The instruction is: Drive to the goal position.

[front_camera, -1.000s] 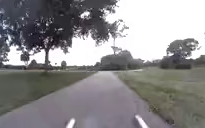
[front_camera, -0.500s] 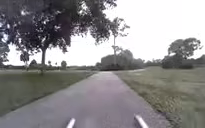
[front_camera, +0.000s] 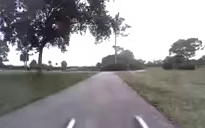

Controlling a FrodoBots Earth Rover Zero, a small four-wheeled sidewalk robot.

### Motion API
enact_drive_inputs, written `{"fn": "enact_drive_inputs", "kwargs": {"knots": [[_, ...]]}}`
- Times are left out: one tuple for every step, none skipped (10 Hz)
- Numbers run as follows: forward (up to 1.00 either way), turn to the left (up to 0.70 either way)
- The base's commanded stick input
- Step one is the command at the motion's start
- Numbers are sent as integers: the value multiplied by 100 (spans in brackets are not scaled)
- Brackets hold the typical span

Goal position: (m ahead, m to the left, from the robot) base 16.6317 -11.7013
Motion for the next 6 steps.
{"fn": "enact_drive_inputs", "kwargs": {"knots": [[85, 0], [85, 0], [85, 0], [85, 0], [85, 0], [85, 0]]}}
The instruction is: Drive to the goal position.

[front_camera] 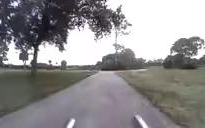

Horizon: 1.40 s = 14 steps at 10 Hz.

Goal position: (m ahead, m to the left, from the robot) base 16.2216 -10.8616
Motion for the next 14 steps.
{"fn": "enact_drive_inputs", "kwargs": {"knots": [[85, 0], [85, 0], [85, 0], [85, 0], [85, 0], [85, 0], [85, 0], [85, 0], [85, 0], [85, 0], [85, 0], [85, 0], [85, 0], [85, 0]]}}
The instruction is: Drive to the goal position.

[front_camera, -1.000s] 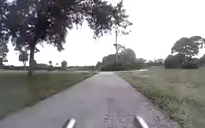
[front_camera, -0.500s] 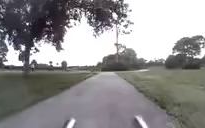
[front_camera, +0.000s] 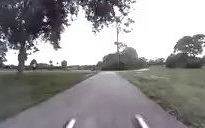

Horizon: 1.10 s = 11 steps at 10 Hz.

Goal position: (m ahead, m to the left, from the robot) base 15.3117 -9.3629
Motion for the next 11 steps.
{"fn": "enact_drive_inputs", "kwargs": {"knots": [[85, 0], [85, 0], [85, 0], [85, 0], [85, -2], [85, -26], [85, -7], [85, 0], [85, 0], [85, 0], [85, 0]]}}
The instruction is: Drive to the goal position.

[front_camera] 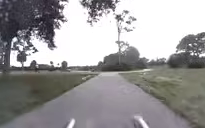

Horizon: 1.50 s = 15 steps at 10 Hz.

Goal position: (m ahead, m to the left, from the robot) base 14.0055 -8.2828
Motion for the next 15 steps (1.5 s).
{"fn": "enact_drive_inputs", "kwargs": {"knots": [[85, 0], [85, 0], [85, 0], [85, 0], [85, 0], [85, 0], [85, 0], [85, 0], [85, 0], [85, 0], [85, 0], [85, 0], [85, 0], [85, 0], [85, 0]]}}
